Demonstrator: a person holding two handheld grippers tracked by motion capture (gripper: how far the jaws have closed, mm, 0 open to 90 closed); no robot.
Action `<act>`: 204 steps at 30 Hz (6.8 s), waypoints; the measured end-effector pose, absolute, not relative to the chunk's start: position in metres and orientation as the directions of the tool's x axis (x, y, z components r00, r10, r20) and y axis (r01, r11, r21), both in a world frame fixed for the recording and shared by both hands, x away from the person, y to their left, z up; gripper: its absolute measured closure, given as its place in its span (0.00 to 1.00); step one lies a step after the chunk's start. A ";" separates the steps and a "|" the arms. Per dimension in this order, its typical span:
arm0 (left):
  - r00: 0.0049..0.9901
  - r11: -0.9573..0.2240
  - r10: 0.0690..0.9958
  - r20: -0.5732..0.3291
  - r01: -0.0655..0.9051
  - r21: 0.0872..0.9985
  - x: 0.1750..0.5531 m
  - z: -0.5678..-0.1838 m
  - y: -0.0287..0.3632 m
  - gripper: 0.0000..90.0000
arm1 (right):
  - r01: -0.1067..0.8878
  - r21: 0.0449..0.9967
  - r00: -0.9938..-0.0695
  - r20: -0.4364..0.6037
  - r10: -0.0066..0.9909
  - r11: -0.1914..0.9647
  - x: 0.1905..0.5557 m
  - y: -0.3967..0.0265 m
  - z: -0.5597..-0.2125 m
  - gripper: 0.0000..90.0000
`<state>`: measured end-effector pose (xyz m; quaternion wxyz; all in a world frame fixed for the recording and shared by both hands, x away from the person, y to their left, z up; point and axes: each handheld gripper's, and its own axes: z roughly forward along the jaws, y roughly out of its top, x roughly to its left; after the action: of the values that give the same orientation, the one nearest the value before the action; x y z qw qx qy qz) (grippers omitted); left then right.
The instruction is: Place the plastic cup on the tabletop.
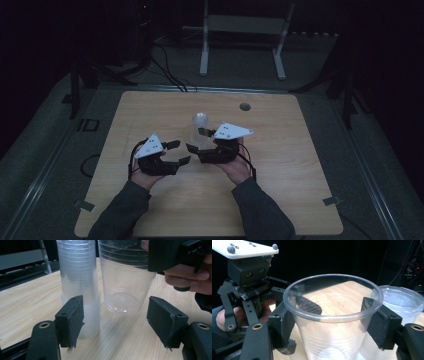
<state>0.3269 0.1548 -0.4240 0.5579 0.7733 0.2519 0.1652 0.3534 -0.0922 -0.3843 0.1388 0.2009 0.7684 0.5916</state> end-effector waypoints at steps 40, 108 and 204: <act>0.809 -0.246 0.587 -0.027 0.210 0.946 0.327 -0.425 0.158 0.34 | 0.150 0.966 -0.834 0.010 0.552 0.209 0.352 -0.134 -0.390 0.33; 0.808 -0.246 0.589 -0.025 0.209 0.947 0.327 -0.425 0.158 0.34 | 0.220 0.959 -0.774 0.059 0.630 0.179 0.361 -0.163 -0.440 0.34; 0.811 -0.244 0.584 -0.024 0.204 0.948 0.325 -0.425 0.158 0.34 | 0.346 0.893 -0.737 0.069 0.673 0.288 0.369 -0.169 -0.476 0.21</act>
<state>0.3255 0.1575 -0.4245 0.5589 0.7703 0.2558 0.1699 0.3691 -0.1686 -0.4761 0.1631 0.3241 0.7857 0.5010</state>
